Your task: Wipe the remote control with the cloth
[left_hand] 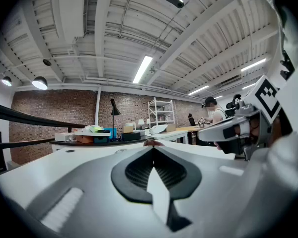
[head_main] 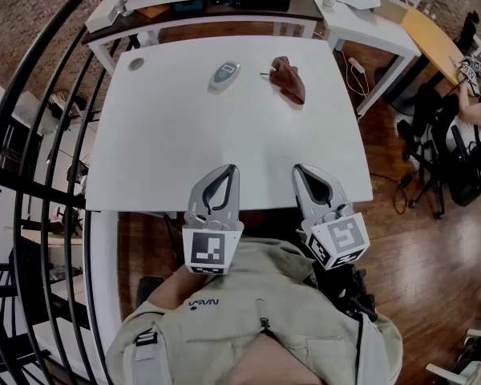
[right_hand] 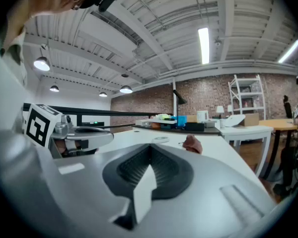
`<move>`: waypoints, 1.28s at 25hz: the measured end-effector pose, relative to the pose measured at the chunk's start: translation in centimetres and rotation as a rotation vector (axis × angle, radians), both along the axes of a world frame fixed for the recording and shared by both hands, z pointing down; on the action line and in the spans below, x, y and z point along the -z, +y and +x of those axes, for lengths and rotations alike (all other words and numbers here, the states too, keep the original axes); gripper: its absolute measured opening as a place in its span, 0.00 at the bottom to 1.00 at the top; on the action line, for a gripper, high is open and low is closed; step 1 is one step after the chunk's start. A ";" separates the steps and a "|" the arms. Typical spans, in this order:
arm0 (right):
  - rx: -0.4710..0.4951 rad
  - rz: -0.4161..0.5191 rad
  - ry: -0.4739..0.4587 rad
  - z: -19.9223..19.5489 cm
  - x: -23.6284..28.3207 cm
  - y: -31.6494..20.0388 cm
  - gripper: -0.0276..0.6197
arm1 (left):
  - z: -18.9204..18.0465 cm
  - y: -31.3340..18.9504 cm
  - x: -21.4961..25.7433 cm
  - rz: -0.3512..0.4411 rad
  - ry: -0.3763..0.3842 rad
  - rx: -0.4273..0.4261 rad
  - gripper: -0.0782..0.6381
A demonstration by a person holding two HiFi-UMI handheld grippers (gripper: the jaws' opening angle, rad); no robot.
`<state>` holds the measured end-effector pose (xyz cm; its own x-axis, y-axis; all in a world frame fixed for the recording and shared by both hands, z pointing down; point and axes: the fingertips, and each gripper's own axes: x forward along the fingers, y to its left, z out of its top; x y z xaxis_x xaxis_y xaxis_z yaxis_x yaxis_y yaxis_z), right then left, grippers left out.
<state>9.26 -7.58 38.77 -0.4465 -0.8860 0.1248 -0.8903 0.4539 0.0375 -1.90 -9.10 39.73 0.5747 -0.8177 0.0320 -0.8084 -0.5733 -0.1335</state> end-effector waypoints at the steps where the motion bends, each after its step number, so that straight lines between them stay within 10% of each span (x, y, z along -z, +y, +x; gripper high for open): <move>1: -0.002 0.002 0.000 0.0 0.0 -0.1 0.05 | 0.0 -0.1 0.0 0.000 0.000 -0.001 0.12; 18: -0.009 0.120 0.105 2.3 4.1 -4.3 0.05 | -0.2 -4.7 5.3 0.082 0.080 0.049 0.12; 23: -0.010 0.202 0.191 3.5 7.3 -8.4 0.05 | -0.2 -9.2 7.7 0.154 -0.016 0.032 0.12; 32: 0.014 0.176 0.239 4.9 8.6 -16.8 0.05 | -1.2 -19.4 7.4 0.014 0.009 0.076 0.12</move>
